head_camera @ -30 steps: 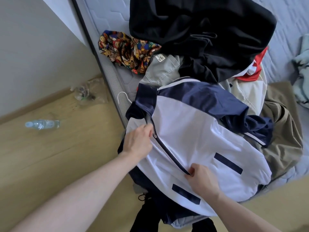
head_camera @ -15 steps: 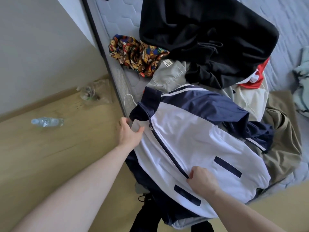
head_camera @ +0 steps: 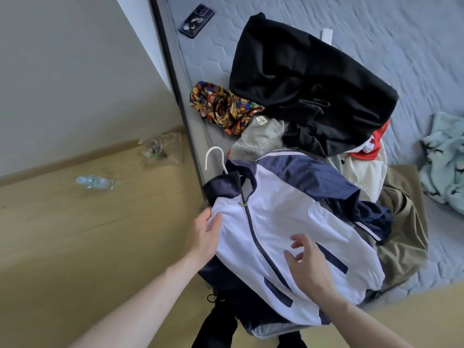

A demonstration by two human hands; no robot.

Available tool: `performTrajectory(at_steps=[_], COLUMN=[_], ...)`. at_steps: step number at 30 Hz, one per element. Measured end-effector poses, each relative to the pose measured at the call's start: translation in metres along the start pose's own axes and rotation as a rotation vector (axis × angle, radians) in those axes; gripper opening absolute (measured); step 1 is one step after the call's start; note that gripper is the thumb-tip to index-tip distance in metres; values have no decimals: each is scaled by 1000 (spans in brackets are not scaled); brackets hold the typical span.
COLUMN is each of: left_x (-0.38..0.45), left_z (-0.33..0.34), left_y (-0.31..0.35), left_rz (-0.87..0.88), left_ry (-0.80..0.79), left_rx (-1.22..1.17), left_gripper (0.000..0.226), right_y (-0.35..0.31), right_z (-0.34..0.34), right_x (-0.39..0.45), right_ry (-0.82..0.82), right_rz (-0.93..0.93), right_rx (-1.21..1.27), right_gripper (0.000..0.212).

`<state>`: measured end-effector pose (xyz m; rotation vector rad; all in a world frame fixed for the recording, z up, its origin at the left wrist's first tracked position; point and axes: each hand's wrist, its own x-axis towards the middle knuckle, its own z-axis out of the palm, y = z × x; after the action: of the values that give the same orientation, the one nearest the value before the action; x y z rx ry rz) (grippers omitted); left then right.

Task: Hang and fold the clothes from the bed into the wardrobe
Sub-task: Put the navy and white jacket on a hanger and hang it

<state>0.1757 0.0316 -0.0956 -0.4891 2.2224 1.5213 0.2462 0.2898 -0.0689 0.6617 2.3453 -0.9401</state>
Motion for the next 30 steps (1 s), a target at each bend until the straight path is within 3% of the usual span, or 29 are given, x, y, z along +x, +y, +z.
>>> performTrajectory(at_steps=[7, 11, 14, 17, 22, 30], left_x=[-125, -204, -269, -330, -417, -521], left_z=[-21, -44, -69, -103, -167, -272], left_y=[61, 116, 172, 210, 239, 243], left_rz=[78, 157, 221, 215, 202, 186], left_ry=[2, -31, -2, 78, 323, 785], left_rx=[-47, -66, -98, -36, 49, 234], left_gripper=[56, 53, 50, 52, 48, 40], right_y=[-72, -123, -165, -196, -243, -344], right_z=[-116, -179, -224, -262, -292, -251], right_x=[-37, -55, -90, -136, -222, -353], right_ry=[144, 162, 85, -15, -258, -634], right_rz=[-330, -551, -662, -792, -1005, -1244], right_rx=[-48, -311, -524, -530, -497, -496], right_gripper=[63, 84, 57, 22, 40, 25])
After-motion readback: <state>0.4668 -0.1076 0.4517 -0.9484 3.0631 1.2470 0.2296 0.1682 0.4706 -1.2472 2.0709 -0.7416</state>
